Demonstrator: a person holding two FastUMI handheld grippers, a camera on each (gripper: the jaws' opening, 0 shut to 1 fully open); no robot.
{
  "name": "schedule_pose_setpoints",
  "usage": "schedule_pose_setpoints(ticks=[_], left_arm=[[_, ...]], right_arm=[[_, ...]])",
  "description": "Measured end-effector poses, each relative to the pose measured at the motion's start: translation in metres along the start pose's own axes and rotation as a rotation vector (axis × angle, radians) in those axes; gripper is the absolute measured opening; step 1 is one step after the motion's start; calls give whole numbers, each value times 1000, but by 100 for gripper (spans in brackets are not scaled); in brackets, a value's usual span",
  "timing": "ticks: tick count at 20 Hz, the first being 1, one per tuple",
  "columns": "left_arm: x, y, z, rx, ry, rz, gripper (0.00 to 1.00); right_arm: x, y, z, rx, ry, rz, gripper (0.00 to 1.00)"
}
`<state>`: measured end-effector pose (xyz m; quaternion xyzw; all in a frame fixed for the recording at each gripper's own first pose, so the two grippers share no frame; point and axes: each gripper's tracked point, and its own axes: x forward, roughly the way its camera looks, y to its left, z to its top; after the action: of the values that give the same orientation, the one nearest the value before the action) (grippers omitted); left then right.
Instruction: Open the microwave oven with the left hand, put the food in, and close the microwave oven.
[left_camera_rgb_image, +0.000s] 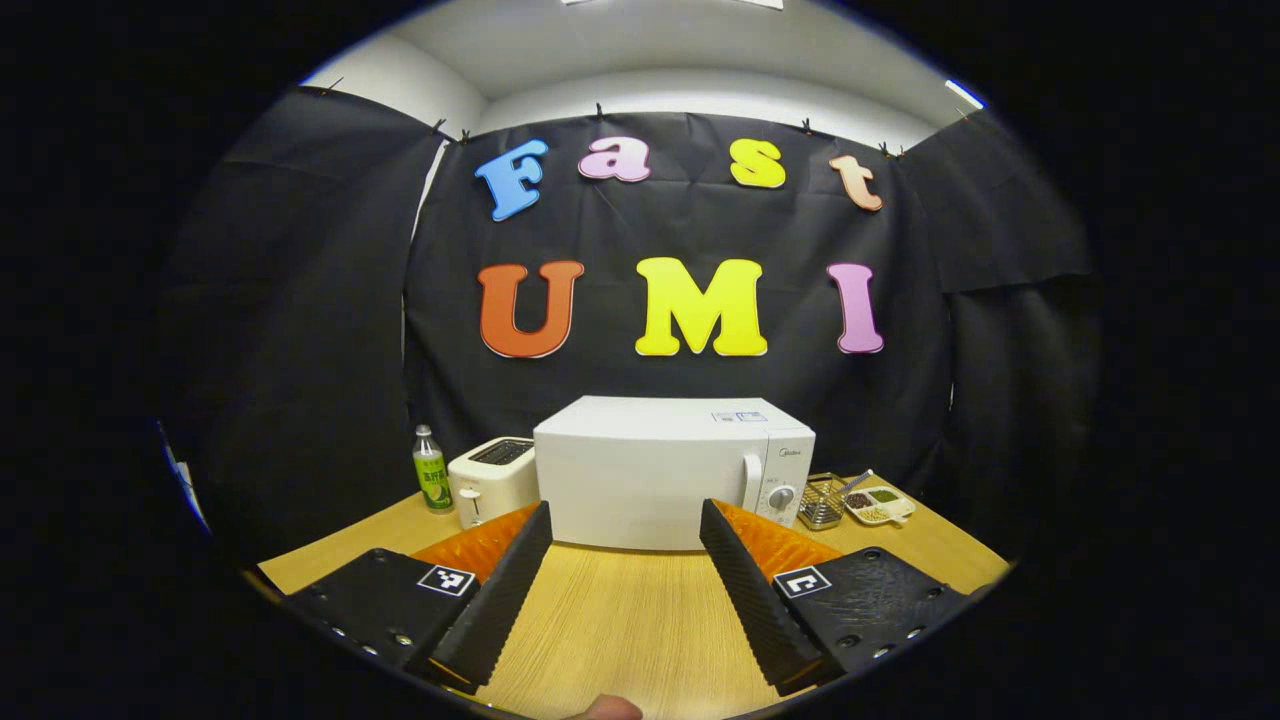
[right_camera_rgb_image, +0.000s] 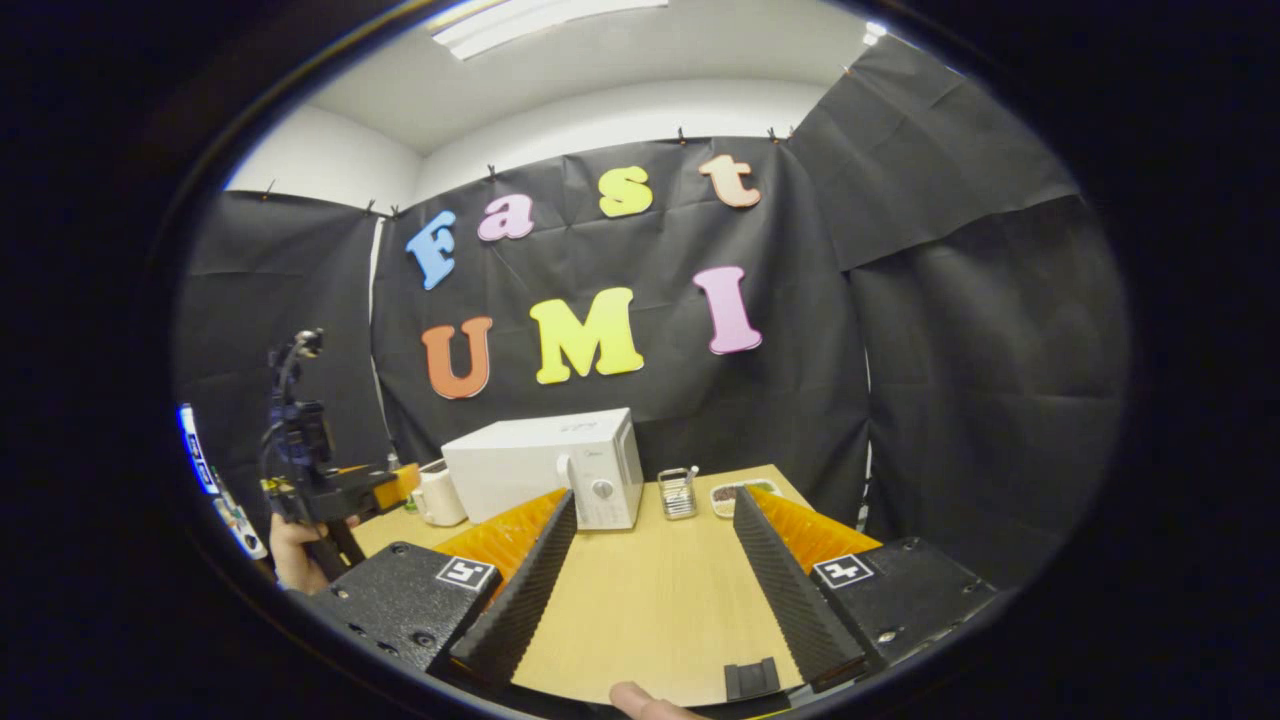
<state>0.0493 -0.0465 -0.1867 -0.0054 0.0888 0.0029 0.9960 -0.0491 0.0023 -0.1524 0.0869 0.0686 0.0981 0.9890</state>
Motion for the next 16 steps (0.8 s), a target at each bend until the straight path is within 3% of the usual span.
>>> schedule_pose_setpoints(ticks=[2,5,8,9,10,11,12,13,14,15,16], left_arm=[[-32,4,14,-1,-33,-5,93],[-70,24,37,36,-97,59,93],[-95,22,40,-3,-93,43,93],[-102,24,45,-5,-103,38,93],[-107,27,49,-1,-109,47,93],[-111,28,50,9,-113,48,93],[-115,28,50,16,-112,48,93],[-116,27,51,16,-117,40,93],[-116,25,52,7,-114,27,93],[-118,23,50,0,-108,16,93],[-116,23,49,-3,-99,8,93]], right_arm=[[0,5,4,25,-11,0,100],[2,8,10,61,-37,-21,100],[1,17,18,34,-62,-14,100],[0,19,26,23,-83,-1,92],[0,17,29,10,-92,-5,100],[0,11,32,-2,-102,-25,91],[-3,7,36,-10,-114,-45,100],[-5,5,40,-21,-126,-56,100],[-7,5,41,-31,-134,-61,91],[-9,7,43,-37,-138,-62,91],[-11,8,45,-41,-142,-61,100]])
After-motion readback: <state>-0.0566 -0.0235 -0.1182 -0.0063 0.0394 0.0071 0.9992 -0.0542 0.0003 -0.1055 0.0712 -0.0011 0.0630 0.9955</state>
